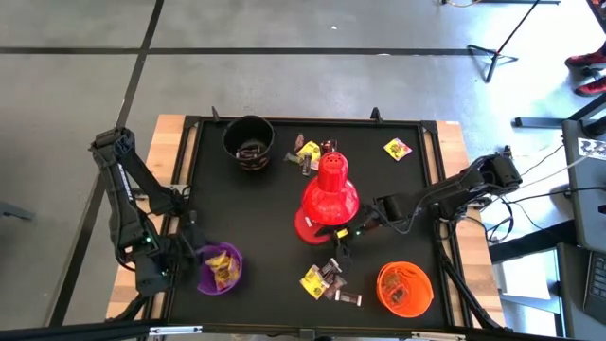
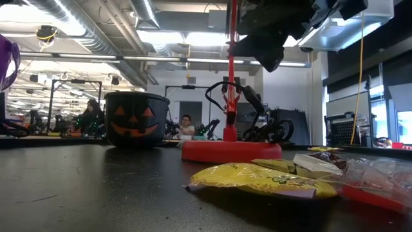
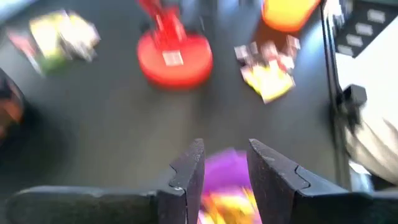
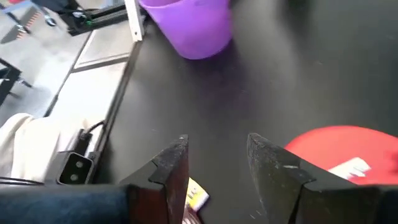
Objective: Organize candy in baskets
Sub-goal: Put the yellow candy into the violet bucket
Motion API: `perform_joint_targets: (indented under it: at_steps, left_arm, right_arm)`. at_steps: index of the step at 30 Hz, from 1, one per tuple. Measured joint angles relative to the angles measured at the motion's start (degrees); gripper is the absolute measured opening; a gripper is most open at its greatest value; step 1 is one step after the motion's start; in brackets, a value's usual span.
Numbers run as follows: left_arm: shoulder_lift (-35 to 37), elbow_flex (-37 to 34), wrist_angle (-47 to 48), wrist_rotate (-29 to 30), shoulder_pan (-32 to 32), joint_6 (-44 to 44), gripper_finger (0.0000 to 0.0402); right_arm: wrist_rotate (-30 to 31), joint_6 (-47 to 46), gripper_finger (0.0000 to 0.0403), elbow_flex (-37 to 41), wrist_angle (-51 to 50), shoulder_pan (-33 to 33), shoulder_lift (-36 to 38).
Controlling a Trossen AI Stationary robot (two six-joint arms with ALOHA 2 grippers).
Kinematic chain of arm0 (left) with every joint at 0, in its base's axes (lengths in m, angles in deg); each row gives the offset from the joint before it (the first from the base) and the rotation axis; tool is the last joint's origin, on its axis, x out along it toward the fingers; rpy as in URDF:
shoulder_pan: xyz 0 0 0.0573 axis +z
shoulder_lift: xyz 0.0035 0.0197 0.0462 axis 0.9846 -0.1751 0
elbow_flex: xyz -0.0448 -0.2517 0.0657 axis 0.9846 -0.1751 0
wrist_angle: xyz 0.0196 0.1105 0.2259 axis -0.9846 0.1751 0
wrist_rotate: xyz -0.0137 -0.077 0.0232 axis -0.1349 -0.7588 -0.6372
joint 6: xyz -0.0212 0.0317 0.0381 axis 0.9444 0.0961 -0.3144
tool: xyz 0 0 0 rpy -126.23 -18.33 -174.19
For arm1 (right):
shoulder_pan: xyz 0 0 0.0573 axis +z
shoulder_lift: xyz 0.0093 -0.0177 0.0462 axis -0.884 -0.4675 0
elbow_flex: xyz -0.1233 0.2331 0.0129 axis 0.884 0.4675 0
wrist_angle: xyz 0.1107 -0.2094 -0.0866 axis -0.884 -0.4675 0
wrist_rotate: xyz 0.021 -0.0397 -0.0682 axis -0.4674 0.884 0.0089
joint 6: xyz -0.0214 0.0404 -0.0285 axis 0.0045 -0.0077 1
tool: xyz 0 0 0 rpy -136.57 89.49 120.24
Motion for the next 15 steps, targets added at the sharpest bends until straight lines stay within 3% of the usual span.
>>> perform_joint_targets:
  at_steps: [4,6,10,15]
  left_arm:
    - [0.01,0.00,-0.38,11.24,0.01,-5.05,0.0109]
    - [0.21,0.00,-0.19,12.94,0.76,-6.47,0.0109]
    - [0.51,0.00,-0.40,12.18,4.35,-8.50,0.0109]
    - [0.53,-0.02,-7.21,4.20,10.82,-15.02,0.0109]
  right_arm:
    - [0.00,0.00,0.0159,0.00,-3.76,-1.63,2.42]
    - [0.37,0.00,0.0159,0.00,-6.08,-2.36,3.66]
    - [4.50,1.44,0.0159,-0.02,-12.87,-3.83,5.22]
    - [6.49,1.20,0.0159,-0.02,-20.40,-7.51,5.26]
